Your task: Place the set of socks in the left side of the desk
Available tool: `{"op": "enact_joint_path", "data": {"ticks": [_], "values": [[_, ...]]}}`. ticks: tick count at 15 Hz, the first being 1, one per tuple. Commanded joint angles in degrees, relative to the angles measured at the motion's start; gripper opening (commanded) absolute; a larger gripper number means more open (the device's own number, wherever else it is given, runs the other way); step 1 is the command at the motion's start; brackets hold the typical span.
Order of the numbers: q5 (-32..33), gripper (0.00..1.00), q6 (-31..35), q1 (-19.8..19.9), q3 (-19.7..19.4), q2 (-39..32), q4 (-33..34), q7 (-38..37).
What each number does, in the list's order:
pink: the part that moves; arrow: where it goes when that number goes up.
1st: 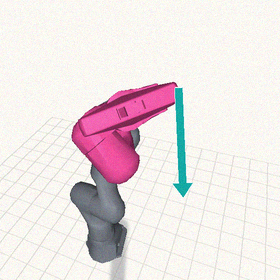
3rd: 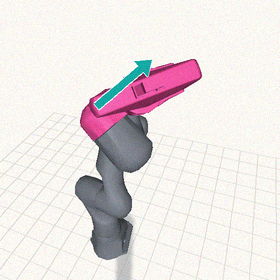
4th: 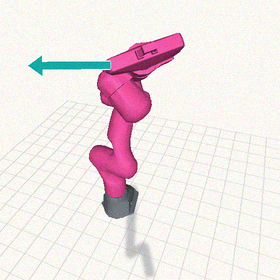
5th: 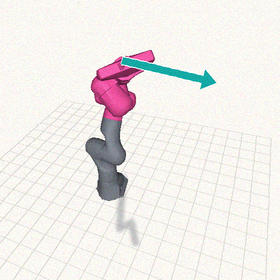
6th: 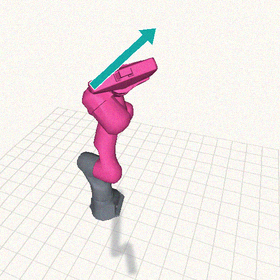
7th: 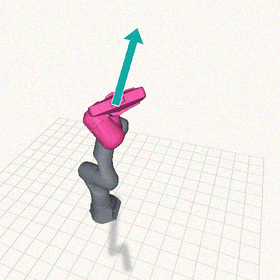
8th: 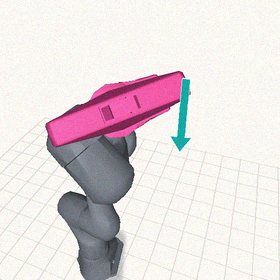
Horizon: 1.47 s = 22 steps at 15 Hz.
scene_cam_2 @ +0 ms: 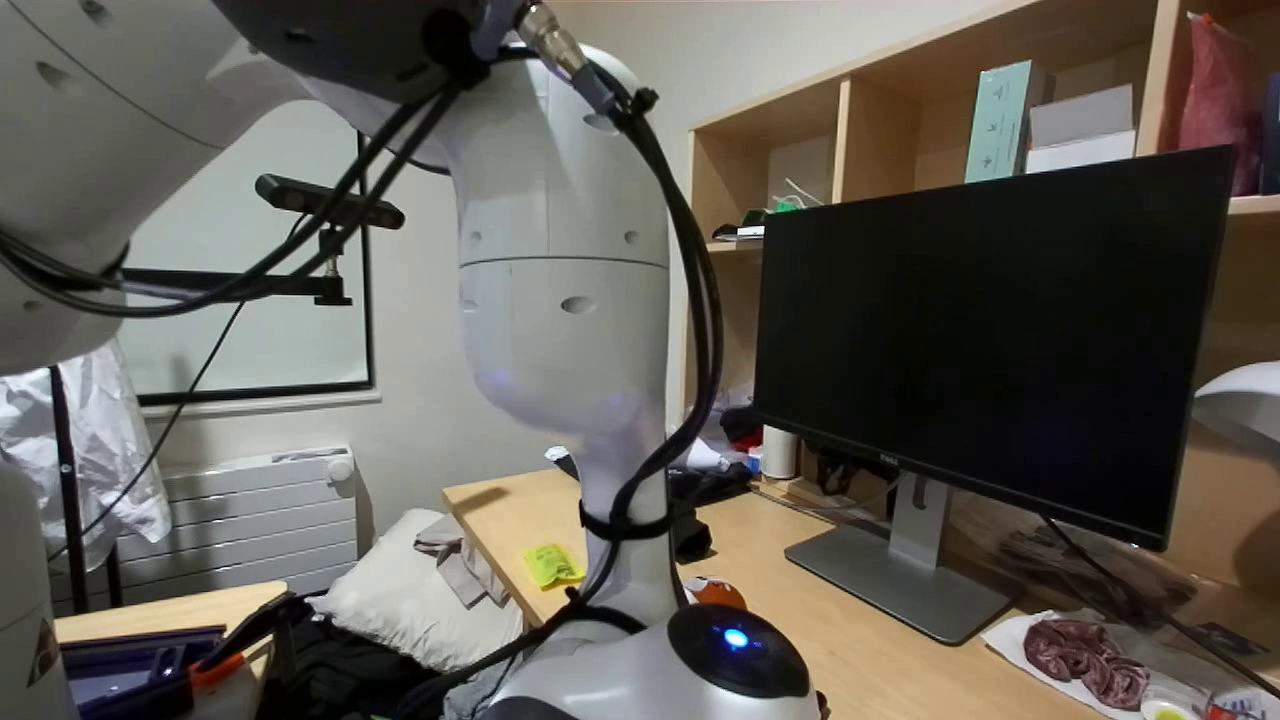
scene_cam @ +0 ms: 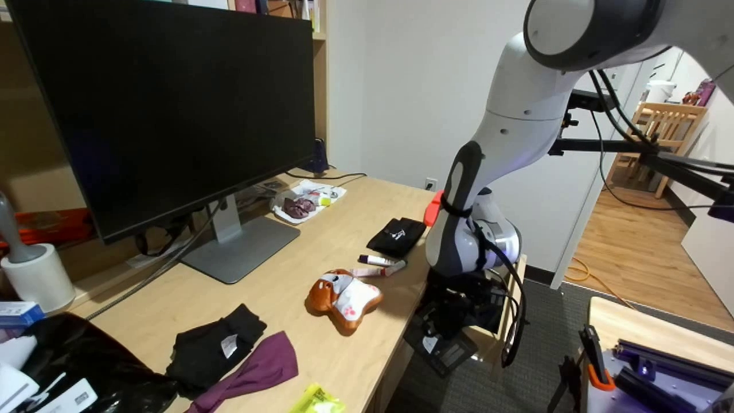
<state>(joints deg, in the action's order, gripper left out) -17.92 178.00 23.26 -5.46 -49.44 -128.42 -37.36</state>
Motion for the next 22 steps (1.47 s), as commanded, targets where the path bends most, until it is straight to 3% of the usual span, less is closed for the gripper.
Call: {"op": "enact_joint_path", "data": {"ticks": [1, 8, 10, 13, 19, 22], "values": [[-3.5, 0.67, 2.5, 3.4, 2.8, -2.1, 2.1, 4.6], [-6.8, 0.19, 0.3, 4.4, 3.1, -0.1, 1.3, 5.9], [-7.4, 0.1, -1.1, 4.0, 2.6, 2.4, -0.5, 5.9], [-8.6, 0.04, -3.7, 3.2, 1.4, 7.2, -3.4, 5.3], [-9.9, 0.1, -11.9, 3.1, -0.1, 18.5, -9.5, 7.0], [-10.9, 0.08, -15.0, 2.4, -1.2, 22.9, -11.0, 7.6]]}}
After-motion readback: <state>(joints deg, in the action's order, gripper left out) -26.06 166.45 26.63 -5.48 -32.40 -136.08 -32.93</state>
